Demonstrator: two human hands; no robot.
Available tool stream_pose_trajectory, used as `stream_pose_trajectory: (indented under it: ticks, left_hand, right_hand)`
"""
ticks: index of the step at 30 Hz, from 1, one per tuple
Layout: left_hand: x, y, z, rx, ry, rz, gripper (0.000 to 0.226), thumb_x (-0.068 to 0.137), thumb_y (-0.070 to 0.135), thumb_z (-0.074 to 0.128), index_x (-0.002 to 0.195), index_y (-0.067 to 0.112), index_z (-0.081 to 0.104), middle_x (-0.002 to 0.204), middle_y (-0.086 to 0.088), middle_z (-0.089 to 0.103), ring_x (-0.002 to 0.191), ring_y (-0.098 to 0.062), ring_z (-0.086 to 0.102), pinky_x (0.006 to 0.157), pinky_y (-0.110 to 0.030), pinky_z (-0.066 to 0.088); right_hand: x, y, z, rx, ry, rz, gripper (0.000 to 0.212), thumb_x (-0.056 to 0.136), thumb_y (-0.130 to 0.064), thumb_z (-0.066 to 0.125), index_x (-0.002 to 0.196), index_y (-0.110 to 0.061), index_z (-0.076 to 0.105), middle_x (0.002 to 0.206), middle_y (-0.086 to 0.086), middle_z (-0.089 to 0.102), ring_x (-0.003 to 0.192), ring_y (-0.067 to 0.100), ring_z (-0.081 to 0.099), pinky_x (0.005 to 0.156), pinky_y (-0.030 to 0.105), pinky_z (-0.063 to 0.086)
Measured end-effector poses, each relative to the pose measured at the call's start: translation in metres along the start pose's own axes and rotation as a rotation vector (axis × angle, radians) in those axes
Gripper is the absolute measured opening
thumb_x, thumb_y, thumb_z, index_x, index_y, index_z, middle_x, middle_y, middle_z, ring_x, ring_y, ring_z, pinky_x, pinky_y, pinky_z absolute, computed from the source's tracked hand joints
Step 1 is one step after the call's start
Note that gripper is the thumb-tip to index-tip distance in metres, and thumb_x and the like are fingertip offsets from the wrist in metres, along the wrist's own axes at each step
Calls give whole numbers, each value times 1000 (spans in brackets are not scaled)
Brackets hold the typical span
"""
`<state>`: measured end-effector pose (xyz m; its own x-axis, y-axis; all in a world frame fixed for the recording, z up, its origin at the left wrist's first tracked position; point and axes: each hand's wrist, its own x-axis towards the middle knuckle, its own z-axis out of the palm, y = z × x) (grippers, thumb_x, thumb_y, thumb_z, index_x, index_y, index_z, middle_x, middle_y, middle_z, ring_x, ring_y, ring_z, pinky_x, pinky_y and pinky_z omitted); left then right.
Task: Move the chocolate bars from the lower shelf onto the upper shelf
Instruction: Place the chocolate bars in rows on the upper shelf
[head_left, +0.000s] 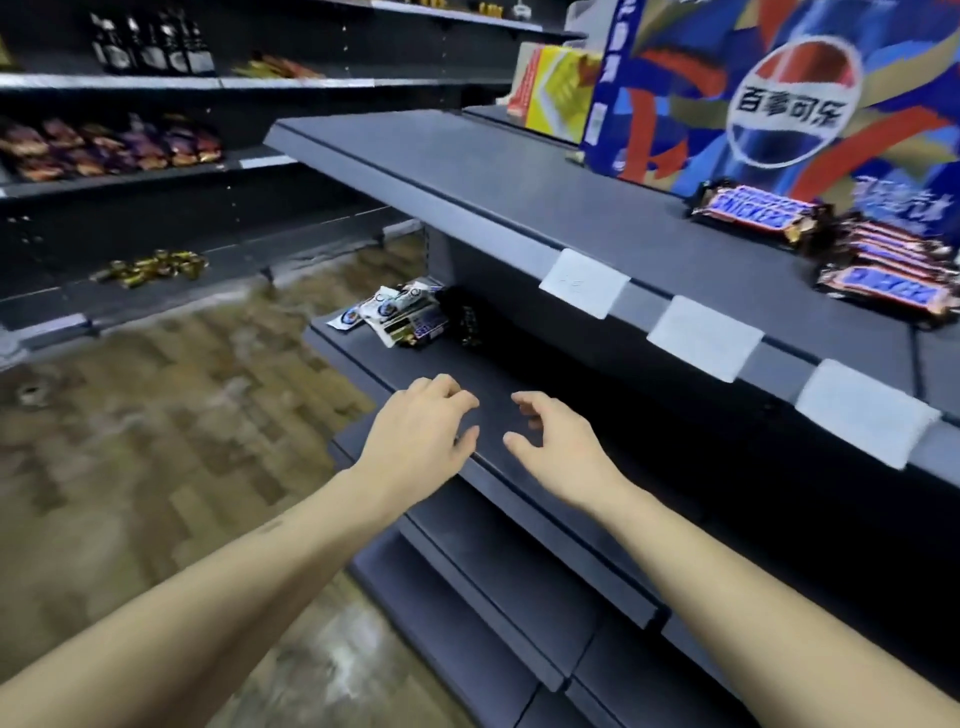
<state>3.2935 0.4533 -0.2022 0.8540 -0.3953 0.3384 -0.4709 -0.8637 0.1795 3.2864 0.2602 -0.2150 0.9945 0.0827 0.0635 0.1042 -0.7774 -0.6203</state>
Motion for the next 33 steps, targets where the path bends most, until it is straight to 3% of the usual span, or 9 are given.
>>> stream_pose_trajectory:
  ticks: [9,16,19,21,23,26,30,33]
  left_hand:
    - [60,-96,61,-12,-56,25,36,92,35,53,125,22,59,118,1,56,103,-22,53,81,-33,47]
    - [109,-155,130,38,-184,-22,38,93,39,53,122,14,57,122,-3,47,114,-25,44,79,-36,49]
    - [129,-168,154,60,-179,-54,51,91,54,50,125,16,56,136,-6,39,123,-27,38,83,-38,48]
    - [139,-174,160,143,-110,-59,66,84,68,48,129,20,55,154,-11,18,137,-31,23,93,-40,42]
    - [147,-180,162,155,-113,-75,81,77,78,46,135,22,51,159,-12,4,143,-34,9,104,-42,33]
    - [153,-186,165,95,-189,-87,89,73,82,43,138,22,47,155,-11,20,141,-32,10,107,-40,27]
    - [149,-183,167,74,-161,-52,84,76,78,44,137,20,47,146,-7,31,136,-31,20,103,-37,31]
    - [142,-178,165,27,-163,-21,69,85,68,46,135,20,50,140,-9,34,130,-31,28,100,-37,34]
  right_hand:
    - [101,13,76,-17,68,87,53,93,-29,61,143,-27,41,136,-4,50,121,10,50,99,27,43]
    - [173,43,141,-22,231,152,51,94,-27,60,142,-18,46,139,5,49,124,21,49,105,38,42]
    - [202,50,153,-39,354,161,54,93,-26,61,143,-16,45,137,11,49,121,27,52,102,44,44]
    - [221,51,154,-78,382,156,58,93,-26,59,147,-19,38,141,13,44,122,30,51,101,45,45]
    - [239,50,152,-233,366,169,61,96,-32,54,152,-26,29,153,9,33,130,32,45,102,42,44]
    - [261,47,151,-441,297,224,57,99,-41,40,153,-36,21,162,-7,18,135,29,41,98,39,44]
    - [261,52,152,-424,360,218,47,97,-45,42,142,-32,44,151,-6,41,129,25,48,93,35,47]
    - [239,52,152,-338,535,219,38,90,-49,58,118,-23,63,121,1,62,110,27,52,77,34,46]
